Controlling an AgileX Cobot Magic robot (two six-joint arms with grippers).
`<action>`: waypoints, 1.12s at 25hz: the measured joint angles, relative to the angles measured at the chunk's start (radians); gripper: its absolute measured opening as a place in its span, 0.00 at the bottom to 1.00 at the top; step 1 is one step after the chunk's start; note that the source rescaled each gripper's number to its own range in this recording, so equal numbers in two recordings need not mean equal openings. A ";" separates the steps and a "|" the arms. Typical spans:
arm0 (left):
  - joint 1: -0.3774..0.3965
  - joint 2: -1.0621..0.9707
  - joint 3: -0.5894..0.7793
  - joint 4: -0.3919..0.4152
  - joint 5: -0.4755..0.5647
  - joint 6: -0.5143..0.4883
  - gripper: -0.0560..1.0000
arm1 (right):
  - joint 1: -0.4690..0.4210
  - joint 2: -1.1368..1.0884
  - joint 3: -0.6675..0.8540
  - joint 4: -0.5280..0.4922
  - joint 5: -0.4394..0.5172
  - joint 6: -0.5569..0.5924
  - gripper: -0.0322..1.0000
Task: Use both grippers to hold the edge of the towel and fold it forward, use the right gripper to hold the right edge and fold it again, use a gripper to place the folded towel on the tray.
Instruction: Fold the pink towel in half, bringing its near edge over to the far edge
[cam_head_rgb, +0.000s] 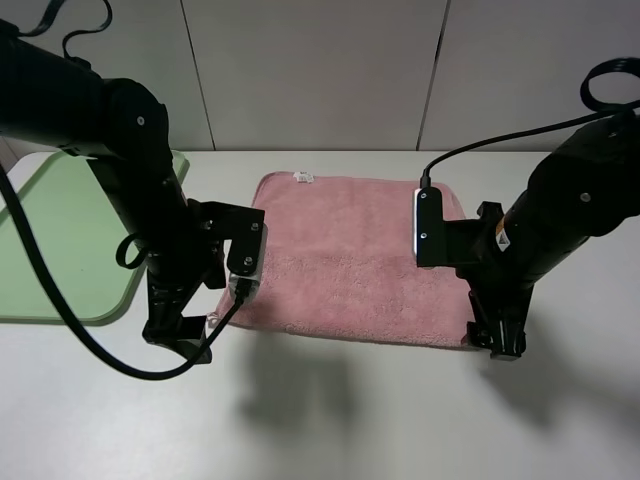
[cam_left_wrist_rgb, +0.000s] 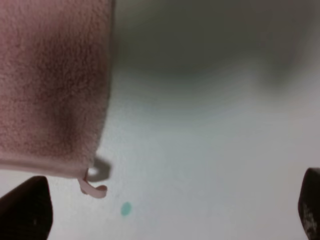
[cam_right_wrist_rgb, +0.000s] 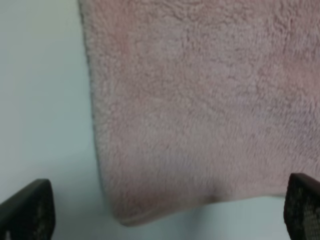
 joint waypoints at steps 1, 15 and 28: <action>0.000 0.004 0.000 0.001 -0.004 0.006 0.98 | 0.000 0.006 0.001 -0.001 -0.012 0.000 1.00; -0.086 0.007 0.000 0.082 -0.137 0.025 0.98 | 0.000 0.165 0.001 0.021 -0.063 0.000 1.00; -0.116 0.015 0.000 0.095 -0.191 0.012 0.98 | 0.000 0.228 -0.008 0.034 -0.069 0.000 1.00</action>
